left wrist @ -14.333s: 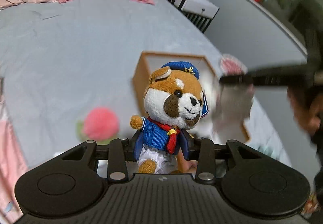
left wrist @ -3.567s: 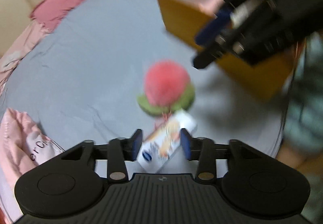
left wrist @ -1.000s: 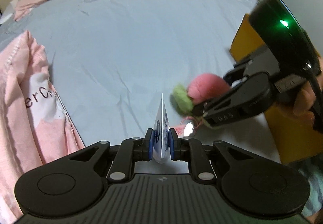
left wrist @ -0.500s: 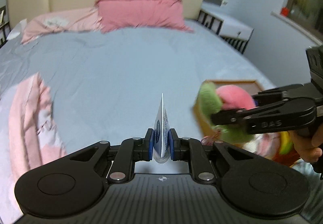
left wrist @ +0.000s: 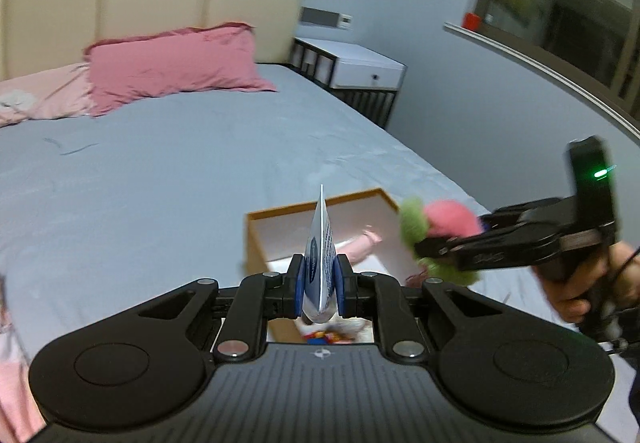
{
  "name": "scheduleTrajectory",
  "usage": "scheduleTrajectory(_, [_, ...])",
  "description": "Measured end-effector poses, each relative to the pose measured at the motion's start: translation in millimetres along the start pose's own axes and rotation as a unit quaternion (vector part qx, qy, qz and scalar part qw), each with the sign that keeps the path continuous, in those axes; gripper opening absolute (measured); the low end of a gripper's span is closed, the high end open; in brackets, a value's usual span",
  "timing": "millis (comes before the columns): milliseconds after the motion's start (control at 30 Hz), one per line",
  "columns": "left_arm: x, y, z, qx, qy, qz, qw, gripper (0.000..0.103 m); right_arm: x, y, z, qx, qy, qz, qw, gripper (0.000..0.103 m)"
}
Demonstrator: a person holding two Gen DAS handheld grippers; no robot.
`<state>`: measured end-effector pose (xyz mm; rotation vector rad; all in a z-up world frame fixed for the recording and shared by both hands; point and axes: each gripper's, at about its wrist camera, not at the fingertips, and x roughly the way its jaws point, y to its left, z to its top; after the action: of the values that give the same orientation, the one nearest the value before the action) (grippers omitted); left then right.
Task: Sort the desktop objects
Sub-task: 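Carry the lotion tube and pompom over the orange box with both tools, then lower the pompom into the box while the left tool lowers the lotion tube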
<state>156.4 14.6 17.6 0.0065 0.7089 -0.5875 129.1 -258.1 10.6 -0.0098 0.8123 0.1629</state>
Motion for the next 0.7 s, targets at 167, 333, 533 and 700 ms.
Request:
scheduleTrajectory(167, [23.9,-16.2,-0.4,0.009,0.020,-0.012,0.9997,0.017,41.3,-19.2,-15.9,0.021,0.028,-0.017,0.999,0.049])
scheduleTrajectory(333, [43.9,-25.9,1.0,0.016,0.039,-0.023,0.9989,0.017,62.4,-20.1,-24.3,0.009,0.038,-0.018,0.999,0.050])
scheduleTrajectory(533, [68.3,-38.2,1.4,0.023,0.056,-0.049,0.9969,0.017,72.7,-21.6,-20.0,-0.003,0.029,-0.010,1.000,0.054])
scheduleTrajectory(700, [79.2,-51.1,0.3,0.029,0.062,-0.065,0.9956,0.017,66.9,-29.2,-20.4,0.012,0.017,-0.003,1.000,0.052])
